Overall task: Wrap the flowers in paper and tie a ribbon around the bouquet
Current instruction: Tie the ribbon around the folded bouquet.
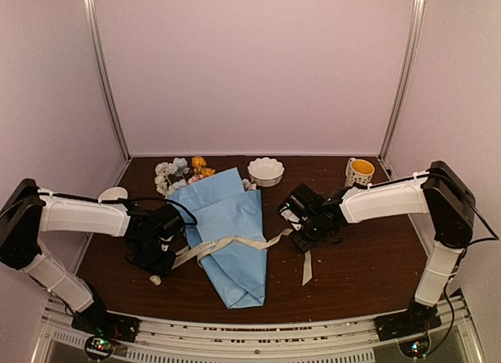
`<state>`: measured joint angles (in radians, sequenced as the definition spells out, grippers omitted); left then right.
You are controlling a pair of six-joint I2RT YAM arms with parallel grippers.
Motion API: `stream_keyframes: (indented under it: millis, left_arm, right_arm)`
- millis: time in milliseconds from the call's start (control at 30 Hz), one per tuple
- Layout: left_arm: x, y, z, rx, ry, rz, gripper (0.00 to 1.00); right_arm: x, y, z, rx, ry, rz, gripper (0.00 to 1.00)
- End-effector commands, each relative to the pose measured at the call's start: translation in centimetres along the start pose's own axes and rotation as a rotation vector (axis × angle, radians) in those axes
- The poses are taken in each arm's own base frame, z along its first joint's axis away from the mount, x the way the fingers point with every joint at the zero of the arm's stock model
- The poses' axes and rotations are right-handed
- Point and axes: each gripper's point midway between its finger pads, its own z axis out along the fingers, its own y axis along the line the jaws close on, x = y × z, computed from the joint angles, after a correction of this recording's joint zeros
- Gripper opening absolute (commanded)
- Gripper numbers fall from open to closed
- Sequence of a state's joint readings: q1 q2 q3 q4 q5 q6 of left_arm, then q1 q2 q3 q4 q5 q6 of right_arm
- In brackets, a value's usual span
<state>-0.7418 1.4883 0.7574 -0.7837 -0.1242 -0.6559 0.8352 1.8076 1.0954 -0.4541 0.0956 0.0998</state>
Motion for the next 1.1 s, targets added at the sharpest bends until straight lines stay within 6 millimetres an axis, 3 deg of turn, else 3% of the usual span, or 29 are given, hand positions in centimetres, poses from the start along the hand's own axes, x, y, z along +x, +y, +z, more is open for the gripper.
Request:
stream_keyframes:
  millis: [0, 133, 200, 267, 333, 467, 600, 800, 933, 1067]
  left_arm:
    - [-1.6, 1.7, -2.2, -0.078, -0.087, 0.005, 0.00]
    - [-2.7, 2.4, -3.8, -0.104, -0.154, 0.009, 0.00]
    - [-2.9, 2.5, -4.3, -0.106, -0.164, 0.014, 0.00]
    - [-3.7, 1.9, -5.5, -0.088, -0.191, 0.031, 0.00]
    - [-5.4, 1.2, -8.1, -0.080, -0.290, 0.043, 0.00]
    - [-7.5, 1.1, -12.4, -0.076, -0.478, 0.036, 0.00]
    - [-8.6, 1.6, -15.0, -0.060, -0.607, 0.006, 0.00]
    - [-10.0, 0.4, -16.5, -0.041, -0.658, 0.013, 0.00]
    - [-10.9, -1.1, -18.6, -0.010, -0.725, 0.027, 0.00]
    - [-11.8, -3.9, -21.0, 0.041, -0.805, 0.079, 0.00]
  right_arm:
    - [-2.6, -3.7, -2.9, 0.175, -0.071, -0.028, 0.00]
    - [-4.3, -6.1, -4.3, 0.251, -0.133, -0.001, 0.00]
    - [-5.5, -6.1, -5.3, 0.266, -0.165, -0.013, 0.00]
    - [-7.3, -5.2, -6.9, 0.308, -0.212, -0.064, 0.00]
    - [-9.5, -3.9, -8.9, 0.312, -0.285, -0.105, 0.00]
    - [-13.8, -1.6, -13.9, 0.226, -0.492, -0.110, 0.00]
    - [-17.0, 0.7, -17.5, 0.129, -0.636, -0.120, 0.00]
    - [-20.3, 3.6, -18.1, 0.062, -0.652, -0.169, 0.00]
    - [-20.8, 5.2, -18.4, 0.024, -0.670, -0.182, 0.00]
    - [-21.3, 5.7, -18.9, -0.013, -0.694, -0.166, 0.00]
